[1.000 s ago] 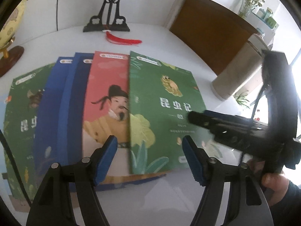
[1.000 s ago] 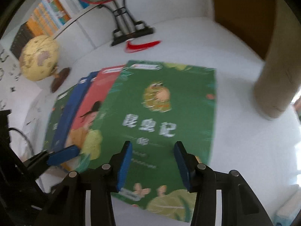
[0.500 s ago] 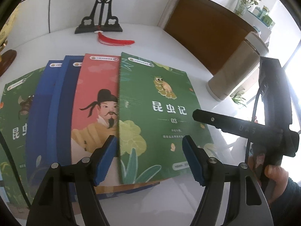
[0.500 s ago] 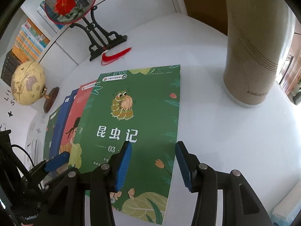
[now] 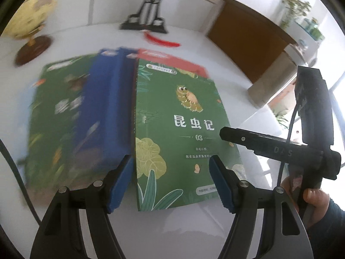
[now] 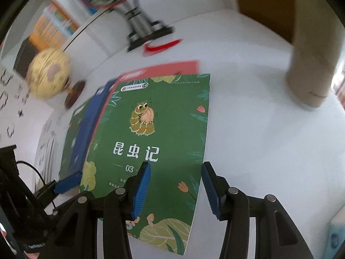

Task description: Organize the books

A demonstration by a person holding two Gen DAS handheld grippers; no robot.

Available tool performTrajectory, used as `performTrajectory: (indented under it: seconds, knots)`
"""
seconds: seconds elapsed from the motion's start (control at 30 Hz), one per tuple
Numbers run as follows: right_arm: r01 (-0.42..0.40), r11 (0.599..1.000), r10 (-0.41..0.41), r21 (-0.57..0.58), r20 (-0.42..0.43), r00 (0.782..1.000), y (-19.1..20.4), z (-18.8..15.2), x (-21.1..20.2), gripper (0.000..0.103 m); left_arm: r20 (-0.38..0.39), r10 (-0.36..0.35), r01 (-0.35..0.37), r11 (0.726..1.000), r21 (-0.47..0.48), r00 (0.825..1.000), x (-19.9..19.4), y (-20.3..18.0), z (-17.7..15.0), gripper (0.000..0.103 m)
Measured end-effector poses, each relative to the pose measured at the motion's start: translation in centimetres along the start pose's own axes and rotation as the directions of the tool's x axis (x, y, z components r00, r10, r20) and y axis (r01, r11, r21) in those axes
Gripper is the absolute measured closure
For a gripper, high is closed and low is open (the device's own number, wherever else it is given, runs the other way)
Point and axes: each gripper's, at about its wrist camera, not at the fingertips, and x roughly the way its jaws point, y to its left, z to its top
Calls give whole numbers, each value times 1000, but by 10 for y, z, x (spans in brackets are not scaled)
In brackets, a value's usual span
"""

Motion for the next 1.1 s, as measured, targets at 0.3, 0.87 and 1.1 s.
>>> performTrajectory:
  seconds: [0.3, 0.87, 1.1]
  knots:
    - [-90, 993, 85, -75, -64, 994, 35, -32, -1, 52, 5, 37, -36, 992, -119, 999, -29, 28, -20, 34]
    - [-245, 968, 249, 53, -98, 964, 22, -57, 1, 52, -17, 14, -17, 979, -204, 1000, -6, 29, -21, 58]
    - [-371, 926, 373, 77, -13, 928, 17, -49, -32, 55, 32, -97, 102, 962, -252, 995, -32, 28, -16, 80]
